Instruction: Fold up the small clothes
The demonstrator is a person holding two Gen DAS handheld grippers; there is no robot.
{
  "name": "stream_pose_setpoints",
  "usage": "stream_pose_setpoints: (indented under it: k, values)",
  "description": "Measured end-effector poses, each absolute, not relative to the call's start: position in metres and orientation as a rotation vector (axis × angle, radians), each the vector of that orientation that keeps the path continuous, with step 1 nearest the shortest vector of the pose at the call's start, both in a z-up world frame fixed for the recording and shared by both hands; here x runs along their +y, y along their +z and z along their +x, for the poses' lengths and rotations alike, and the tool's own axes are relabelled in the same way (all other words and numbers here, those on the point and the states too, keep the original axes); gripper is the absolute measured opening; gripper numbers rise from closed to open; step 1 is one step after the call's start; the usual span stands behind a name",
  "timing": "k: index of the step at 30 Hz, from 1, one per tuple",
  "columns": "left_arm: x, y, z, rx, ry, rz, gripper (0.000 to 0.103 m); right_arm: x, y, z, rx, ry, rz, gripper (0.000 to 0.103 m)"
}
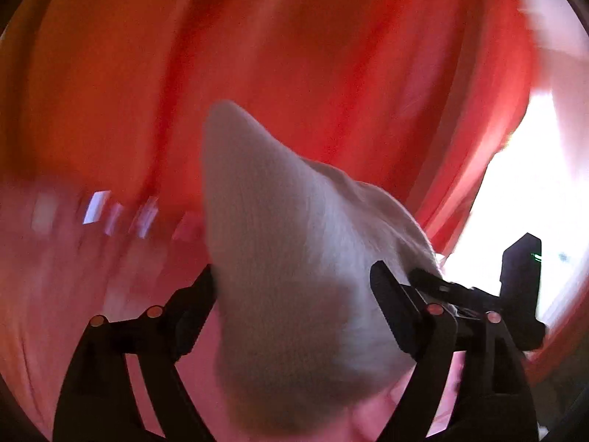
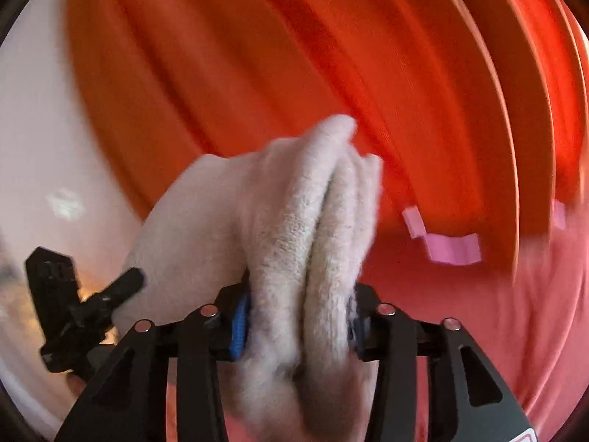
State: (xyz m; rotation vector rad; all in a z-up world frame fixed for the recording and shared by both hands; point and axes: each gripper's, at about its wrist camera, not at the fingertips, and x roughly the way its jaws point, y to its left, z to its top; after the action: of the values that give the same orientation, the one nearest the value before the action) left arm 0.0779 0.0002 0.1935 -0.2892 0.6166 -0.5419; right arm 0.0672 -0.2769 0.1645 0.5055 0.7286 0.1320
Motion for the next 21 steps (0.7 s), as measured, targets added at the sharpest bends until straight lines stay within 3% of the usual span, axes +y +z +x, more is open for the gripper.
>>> stream_pose_setpoints:
  k: [4, 5, 7, 10, 18, 19, 20, 21]
  values:
    - [0.024, 0.082, 0.099, 0.82, -0.414, -0.374, 0.078, -0.305, 0.074, 0.07, 0.815, 0.076, 0.679, 0.043]
    - [0.029, 0.074, 0.102, 0.828, -0.4, -0.4, 0.079, -0.311, 0.066, 0.074, 0.823, 0.061, 0.702, 0.044]
    - [0.041, 0.065, 0.109, 0.838, -0.381, -0.479, 0.085, -0.321, 0.055, 0.09, 0.829, 0.041, 0.741, 0.061]
    - [0.045, 0.055, 0.128, 0.856, -0.415, -0.606, 0.089, -0.319, 0.047, 0.107, 0.846, 0.073, 0.757, 0.071]
    - [0.017, 0.016, 0.157, 0.975, -0.48, -0.582, 0.09, -0.271, 0.012, 0.132, 0.97, 0.121, 0.677, 0.077]
    - [0.015, 0.011, 0.159, 0.987, -0.485, -0.572, 0.078, -0.266, 0.012, 0.135, 0.976, 0.12, 0.642, 0.072]
    - [0.014, 0.008, 0.162, 0.996, -0.48, -0.563, 0.072, -0.261, 0.015, 0.137, 0.971, 0.116, 0.601, 0.065]
    - [0.014, 0.009, 0.163, 0.987, -0.489, -0.561, 0.061, -0.257, 0.02, 0.136, 0.952, 0.118, 0.565, 0.043]
